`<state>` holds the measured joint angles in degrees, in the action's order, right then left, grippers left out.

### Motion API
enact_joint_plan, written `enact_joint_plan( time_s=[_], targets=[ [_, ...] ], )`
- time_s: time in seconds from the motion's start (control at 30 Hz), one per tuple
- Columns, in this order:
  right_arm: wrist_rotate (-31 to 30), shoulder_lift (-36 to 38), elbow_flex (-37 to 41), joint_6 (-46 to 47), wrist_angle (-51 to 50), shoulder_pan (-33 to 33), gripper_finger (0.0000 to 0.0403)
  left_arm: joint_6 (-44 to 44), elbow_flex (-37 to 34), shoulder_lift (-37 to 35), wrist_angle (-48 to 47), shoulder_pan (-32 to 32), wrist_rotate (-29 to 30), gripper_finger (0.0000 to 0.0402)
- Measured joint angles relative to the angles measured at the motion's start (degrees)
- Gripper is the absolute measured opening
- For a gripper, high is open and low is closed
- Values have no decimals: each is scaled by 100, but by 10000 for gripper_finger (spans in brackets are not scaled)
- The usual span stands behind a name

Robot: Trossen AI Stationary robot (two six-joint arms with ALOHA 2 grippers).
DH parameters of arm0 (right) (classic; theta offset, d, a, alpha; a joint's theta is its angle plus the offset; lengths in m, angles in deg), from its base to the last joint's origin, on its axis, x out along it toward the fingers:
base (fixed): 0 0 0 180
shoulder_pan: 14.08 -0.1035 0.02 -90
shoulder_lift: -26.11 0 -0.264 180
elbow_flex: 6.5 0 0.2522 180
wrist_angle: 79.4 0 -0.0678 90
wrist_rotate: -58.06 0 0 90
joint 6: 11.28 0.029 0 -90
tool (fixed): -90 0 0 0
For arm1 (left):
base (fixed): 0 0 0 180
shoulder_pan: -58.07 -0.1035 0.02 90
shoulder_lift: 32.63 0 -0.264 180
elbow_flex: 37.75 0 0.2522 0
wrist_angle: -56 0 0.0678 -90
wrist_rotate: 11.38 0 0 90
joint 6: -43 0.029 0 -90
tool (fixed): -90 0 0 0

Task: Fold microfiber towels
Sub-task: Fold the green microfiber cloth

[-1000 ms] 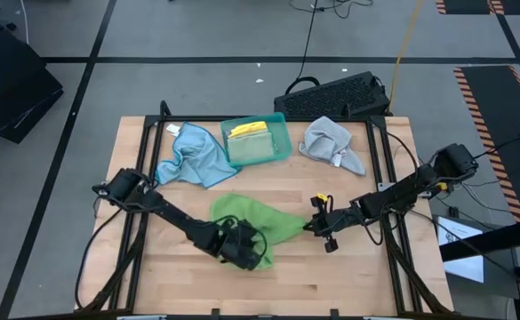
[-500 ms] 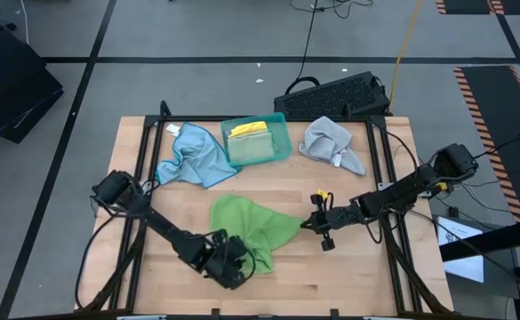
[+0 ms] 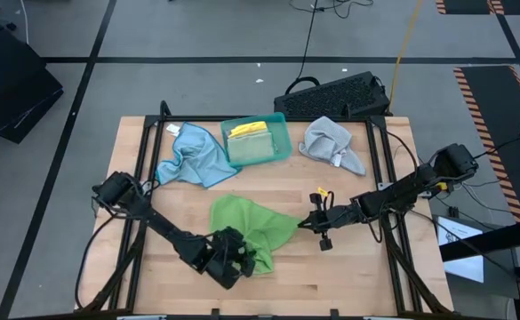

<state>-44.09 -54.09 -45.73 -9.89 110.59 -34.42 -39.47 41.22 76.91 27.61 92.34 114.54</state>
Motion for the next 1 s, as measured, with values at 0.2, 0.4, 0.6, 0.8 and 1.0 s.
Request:
enact_joint_plan(
  time_s=[0.2, 0.4, 0.6, 0.8, 1.0],
  targets=[
    [16, 0, 0, -78, -9, 0, 4, 78, 2, 0, 456, -212, -143, 256],
    [7, 0, 0, -166, 184, 38, 4, 118, 2, 0, 440, -419, -998, 227],
    [5, 0, 2, -164, 16, 37, 4, 116, 2, 0, 416, -322, -1698, 165],
    [3, 0, 2, -164, -5, 37, 4, 788, 2, 0, 173, -135, -739, 115],
    [1, 0, 2, -163, 0, 37, 4, 1534, 2, 0, 39, -273, -344, 134]
  ],
)
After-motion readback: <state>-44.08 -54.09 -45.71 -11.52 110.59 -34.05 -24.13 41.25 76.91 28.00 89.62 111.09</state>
